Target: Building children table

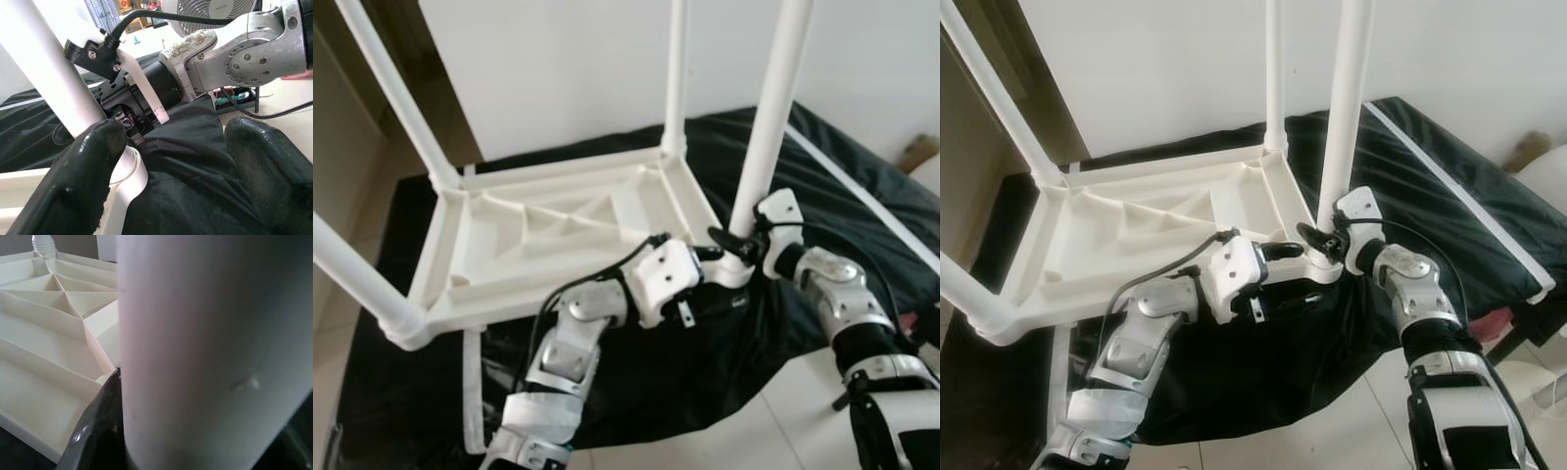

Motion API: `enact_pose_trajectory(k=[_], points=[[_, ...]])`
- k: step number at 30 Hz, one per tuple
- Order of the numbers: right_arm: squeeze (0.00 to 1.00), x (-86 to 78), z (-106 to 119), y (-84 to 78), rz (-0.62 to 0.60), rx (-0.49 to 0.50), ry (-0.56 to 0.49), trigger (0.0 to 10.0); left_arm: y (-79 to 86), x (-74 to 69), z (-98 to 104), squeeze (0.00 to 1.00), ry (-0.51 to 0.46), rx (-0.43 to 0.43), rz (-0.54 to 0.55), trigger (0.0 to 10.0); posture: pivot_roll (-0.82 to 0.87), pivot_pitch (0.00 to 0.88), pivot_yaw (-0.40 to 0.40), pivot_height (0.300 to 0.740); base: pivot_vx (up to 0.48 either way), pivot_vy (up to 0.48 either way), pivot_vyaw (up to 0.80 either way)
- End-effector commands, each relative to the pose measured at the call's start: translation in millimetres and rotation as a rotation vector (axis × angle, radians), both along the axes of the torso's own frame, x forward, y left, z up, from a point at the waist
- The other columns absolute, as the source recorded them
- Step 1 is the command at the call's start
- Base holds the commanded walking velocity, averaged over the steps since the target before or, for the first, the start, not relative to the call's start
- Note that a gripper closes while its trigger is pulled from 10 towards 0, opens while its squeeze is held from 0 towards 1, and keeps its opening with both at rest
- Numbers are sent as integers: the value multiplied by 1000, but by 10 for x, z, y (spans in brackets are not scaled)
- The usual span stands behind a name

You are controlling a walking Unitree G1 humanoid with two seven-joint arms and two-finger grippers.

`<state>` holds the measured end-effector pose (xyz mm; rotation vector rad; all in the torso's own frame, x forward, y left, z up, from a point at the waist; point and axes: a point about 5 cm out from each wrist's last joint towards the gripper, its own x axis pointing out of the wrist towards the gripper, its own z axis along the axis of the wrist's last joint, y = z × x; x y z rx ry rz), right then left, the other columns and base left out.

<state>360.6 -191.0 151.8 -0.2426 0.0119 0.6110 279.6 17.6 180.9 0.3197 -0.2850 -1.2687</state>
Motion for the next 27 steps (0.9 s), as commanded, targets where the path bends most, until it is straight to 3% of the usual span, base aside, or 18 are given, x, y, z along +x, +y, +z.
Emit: enact_pose_trajectory(k=[1,6,7,13,20,22,27], points=[[0,-17,-114,40,49,-61,46,0,47,93,15,0,-10,-45,168,10000,-67,0,52,740,0,0,0],[0,-17,-115,26,46,-54,45,0,47,92,13,0,-10,-45,168,10000,-68,0,54,740,0,0,0],[0,-39,-137,-6,23,-27,49,10000,45,89,10,0,-9,-45,167,10000,-69,0,55,740,0,0,0],[0,-101,-276,-114,-178,-7,95,10000,43,76,-8,0,-3,-43,162,10000,-77,0,60,740,0,0,0],[0,-106,-307,-91,-275,25,103,10000,43,73,-16,0,-1,-42,160,10000,-82,0,67,740,0,0,0],[0,-122,-347,-36,-354,42,120,10000,46,68,-18,0,1,-41,158,10000,-86,0,74,740,0,0,0],[0,-160,-383,95,-396,74,132,10000,44,65,-21,0,3,-39,154,10000,-88,0,76,740,0,0,0]])
